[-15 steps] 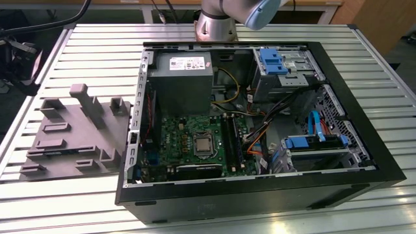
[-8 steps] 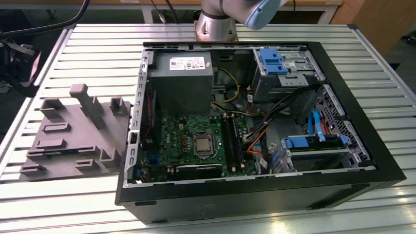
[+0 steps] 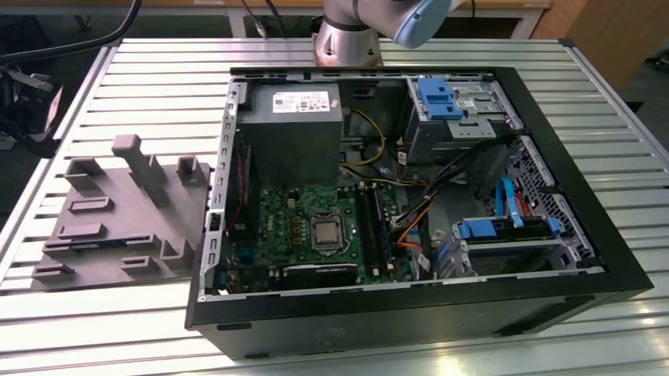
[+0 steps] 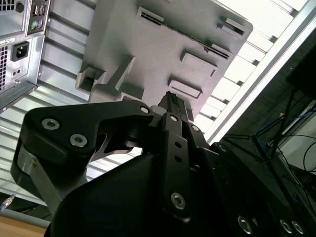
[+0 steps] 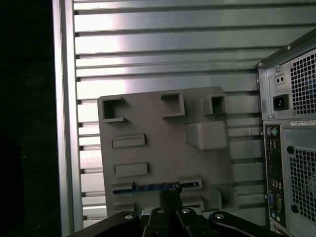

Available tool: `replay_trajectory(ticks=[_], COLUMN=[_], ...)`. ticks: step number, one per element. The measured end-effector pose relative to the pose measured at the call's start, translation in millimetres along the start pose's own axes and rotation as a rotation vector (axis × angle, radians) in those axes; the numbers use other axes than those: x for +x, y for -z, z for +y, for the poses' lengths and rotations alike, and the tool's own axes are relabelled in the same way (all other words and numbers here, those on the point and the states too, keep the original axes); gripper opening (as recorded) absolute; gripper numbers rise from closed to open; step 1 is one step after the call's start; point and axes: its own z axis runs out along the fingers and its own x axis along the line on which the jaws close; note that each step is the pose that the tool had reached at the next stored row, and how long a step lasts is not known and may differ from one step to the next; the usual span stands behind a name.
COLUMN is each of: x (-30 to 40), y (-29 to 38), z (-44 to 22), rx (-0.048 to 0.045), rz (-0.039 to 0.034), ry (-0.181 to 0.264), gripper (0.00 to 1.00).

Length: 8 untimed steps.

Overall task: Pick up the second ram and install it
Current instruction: 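Reach for the second ram, then pick up the second ram and move it above second insertion slot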

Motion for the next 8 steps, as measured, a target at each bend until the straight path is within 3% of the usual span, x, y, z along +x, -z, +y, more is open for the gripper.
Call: replay_trajectory(ticks=[8], x=[2.1], y=[-0.6], z=[-0.4], rx=[0.0000], rz=[0.0000], ry=[0.000], gripper=[0.11])
